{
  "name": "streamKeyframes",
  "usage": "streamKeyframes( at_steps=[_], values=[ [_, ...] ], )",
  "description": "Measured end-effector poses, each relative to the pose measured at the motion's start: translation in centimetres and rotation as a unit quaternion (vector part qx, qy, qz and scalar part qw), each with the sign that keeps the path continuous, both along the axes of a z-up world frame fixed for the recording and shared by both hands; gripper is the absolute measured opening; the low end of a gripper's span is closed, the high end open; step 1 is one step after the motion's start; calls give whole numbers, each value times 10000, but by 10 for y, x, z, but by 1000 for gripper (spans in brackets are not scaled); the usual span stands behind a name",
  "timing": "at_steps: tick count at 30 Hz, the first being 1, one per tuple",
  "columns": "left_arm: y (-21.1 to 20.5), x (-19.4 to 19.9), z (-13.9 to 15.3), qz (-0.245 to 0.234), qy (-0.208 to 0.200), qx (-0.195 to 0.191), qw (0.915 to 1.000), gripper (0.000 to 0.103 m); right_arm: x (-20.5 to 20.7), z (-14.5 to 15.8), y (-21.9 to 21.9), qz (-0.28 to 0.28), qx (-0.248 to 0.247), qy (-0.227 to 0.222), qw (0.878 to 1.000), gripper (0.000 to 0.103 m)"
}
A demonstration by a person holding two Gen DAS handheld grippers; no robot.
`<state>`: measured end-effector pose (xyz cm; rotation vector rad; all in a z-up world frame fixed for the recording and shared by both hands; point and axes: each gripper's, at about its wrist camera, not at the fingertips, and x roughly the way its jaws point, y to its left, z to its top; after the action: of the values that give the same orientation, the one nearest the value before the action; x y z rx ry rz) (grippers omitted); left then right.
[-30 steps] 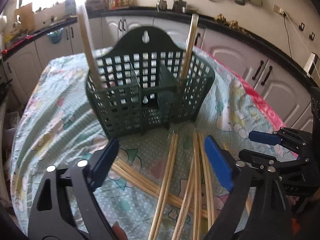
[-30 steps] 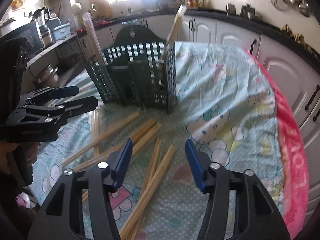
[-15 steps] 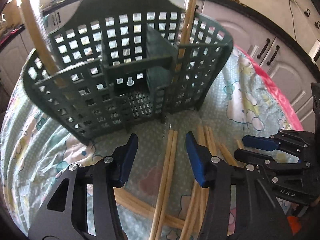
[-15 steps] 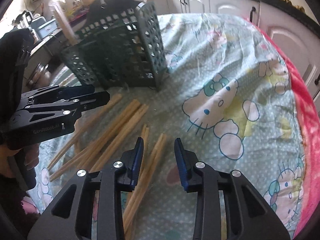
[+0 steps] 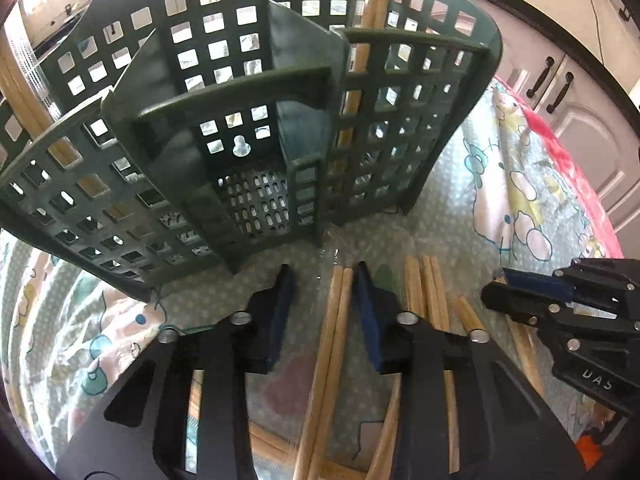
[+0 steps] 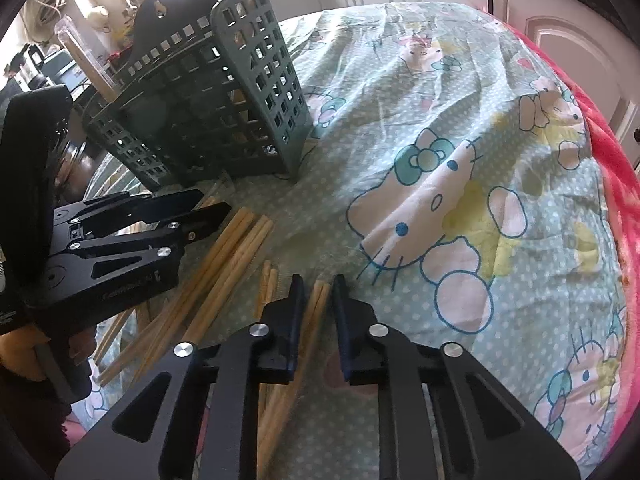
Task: Organize utensils
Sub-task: 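Close the left tool on a chopstick while the right tool grasps another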
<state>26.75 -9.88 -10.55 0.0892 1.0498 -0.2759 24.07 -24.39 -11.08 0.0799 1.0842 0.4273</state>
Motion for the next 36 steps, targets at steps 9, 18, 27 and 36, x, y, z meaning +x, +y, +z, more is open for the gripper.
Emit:
streamKeyframes(
  at_steps=[9, 18, 27, 36],
  values=[
    [9, -7, 21, -59, -29, -280, 9996, 7, -11, 28, -9, -34, 219, -232, 9995, 6],
    [44, -34, 78, 46, -521, -846, 9950, 7, -34, 76, 0, 148, 318, -866, 9956, 5],
    [65, -57, 143, 67, -1246, -1231, 9845, 7, -53, 136, 16, 253, 470, -1618, 9854, 5],
    [81, -62, 193, 269, -1932, -1573, 9681, 7, -64, 190, 27, 311, 627, -2345, 9696, 5]
  ],
)
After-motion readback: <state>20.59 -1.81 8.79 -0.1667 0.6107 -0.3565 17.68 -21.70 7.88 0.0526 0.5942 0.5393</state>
